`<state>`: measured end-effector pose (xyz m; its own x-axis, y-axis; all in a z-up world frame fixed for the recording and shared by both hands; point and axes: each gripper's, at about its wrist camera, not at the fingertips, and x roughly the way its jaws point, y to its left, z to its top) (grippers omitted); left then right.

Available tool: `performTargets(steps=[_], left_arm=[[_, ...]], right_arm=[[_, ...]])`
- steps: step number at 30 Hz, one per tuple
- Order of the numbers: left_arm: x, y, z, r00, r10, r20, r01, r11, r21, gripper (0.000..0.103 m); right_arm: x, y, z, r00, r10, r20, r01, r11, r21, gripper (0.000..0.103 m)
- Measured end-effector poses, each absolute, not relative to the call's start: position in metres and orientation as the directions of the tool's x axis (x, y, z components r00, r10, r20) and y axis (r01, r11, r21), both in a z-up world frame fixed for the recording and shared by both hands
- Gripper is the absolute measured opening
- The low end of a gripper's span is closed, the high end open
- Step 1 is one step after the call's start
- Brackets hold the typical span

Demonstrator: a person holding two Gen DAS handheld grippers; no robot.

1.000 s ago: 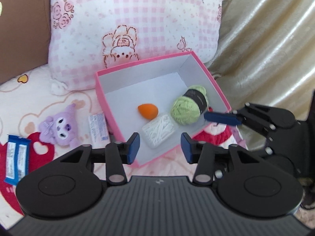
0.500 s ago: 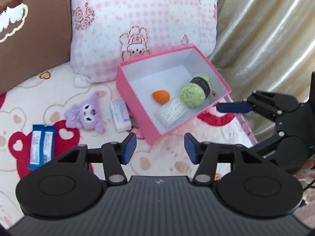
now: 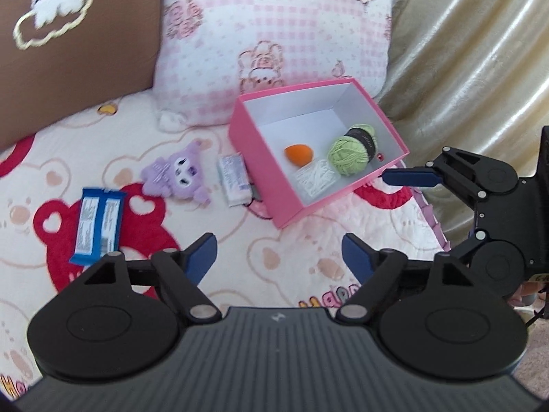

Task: Organize objects
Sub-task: 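Withdraw the left tool up from the pink box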

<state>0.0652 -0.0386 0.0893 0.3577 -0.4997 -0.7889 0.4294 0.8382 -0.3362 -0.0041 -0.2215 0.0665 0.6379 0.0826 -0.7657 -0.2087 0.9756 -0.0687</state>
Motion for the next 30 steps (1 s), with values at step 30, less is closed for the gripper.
performTargets(steps=[30], left_arm=[[0.083, 0.051, 0.015, 0.480, -0.386, -0.788, 0.163, 0.922, -0.352, 0.093]], right_arm=[[0.056, -0.120, 0.038, 0.522, 0.282, -0.805, -0.633, 0.760, -0.145, 0.087]])
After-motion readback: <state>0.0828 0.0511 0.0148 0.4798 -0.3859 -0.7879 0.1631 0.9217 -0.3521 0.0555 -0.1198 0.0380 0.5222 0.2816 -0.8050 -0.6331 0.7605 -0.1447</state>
